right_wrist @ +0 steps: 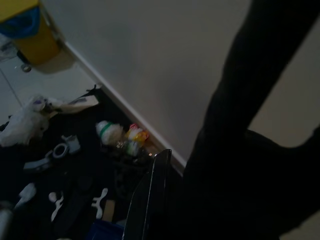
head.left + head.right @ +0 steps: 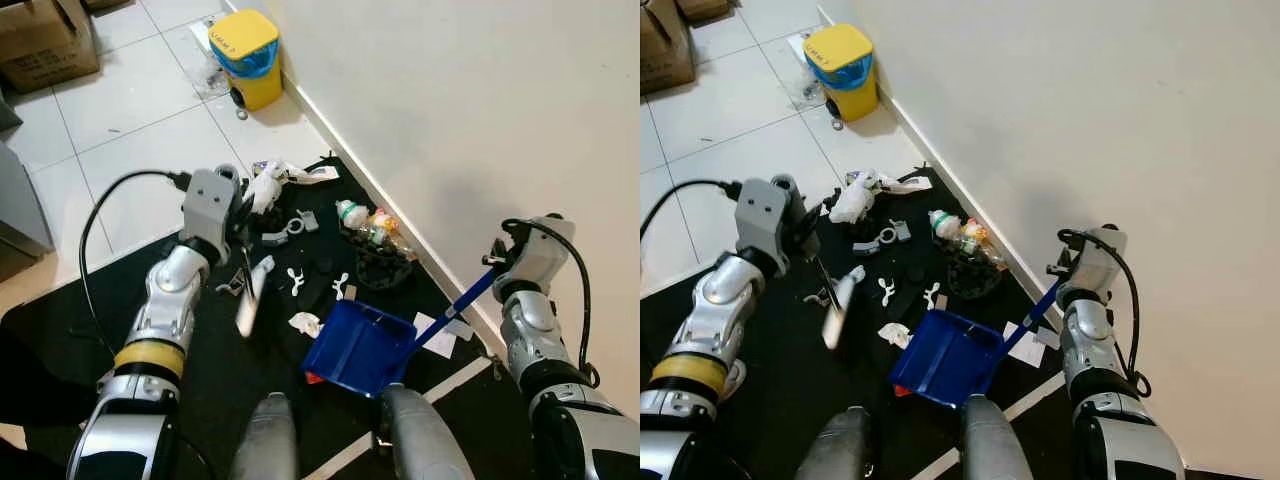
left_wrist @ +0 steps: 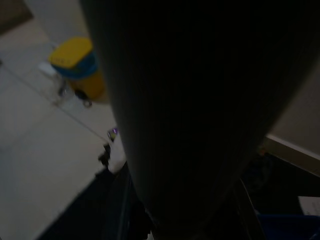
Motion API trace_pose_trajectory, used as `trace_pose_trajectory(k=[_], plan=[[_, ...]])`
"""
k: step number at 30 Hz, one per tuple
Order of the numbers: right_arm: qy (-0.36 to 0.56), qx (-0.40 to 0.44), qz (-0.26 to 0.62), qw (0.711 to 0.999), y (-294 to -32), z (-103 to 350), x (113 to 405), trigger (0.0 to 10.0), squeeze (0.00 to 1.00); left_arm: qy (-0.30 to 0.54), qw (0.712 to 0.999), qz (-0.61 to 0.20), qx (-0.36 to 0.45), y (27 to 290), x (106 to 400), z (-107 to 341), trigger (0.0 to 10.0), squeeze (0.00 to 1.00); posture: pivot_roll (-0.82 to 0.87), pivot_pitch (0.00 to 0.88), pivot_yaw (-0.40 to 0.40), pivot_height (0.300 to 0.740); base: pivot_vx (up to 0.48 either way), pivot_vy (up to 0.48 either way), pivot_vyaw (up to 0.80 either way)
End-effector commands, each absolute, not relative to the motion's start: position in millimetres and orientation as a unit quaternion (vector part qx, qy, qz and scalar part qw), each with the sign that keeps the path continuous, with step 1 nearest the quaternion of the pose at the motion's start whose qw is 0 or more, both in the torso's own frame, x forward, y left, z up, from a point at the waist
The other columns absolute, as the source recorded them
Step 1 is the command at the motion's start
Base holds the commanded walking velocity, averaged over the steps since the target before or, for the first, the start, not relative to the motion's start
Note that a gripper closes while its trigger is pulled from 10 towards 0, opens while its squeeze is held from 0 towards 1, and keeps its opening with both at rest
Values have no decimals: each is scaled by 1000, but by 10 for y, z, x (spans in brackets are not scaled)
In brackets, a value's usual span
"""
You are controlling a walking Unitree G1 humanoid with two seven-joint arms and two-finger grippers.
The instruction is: Sweep floor
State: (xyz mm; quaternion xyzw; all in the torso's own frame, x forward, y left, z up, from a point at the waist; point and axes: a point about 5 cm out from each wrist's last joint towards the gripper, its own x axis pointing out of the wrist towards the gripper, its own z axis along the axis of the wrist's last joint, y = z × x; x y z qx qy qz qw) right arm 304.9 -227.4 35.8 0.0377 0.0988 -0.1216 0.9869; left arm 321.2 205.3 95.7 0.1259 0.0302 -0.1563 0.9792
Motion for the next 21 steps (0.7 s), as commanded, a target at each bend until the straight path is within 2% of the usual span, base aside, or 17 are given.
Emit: trace_pose_trajectory(k=[1,21], plan=[[118,48,-126,984,-2279,271,2982,10000,0,37,982,-140,121,2095,3189,928,10000,0,48,104,-36,740,0,0,-587],[118,50,-129,983,-2337,278,2967,10000,0,26,980,-149,133,2091,3221,1045,10000,0,45,113,-44,740,0,0,-789]])
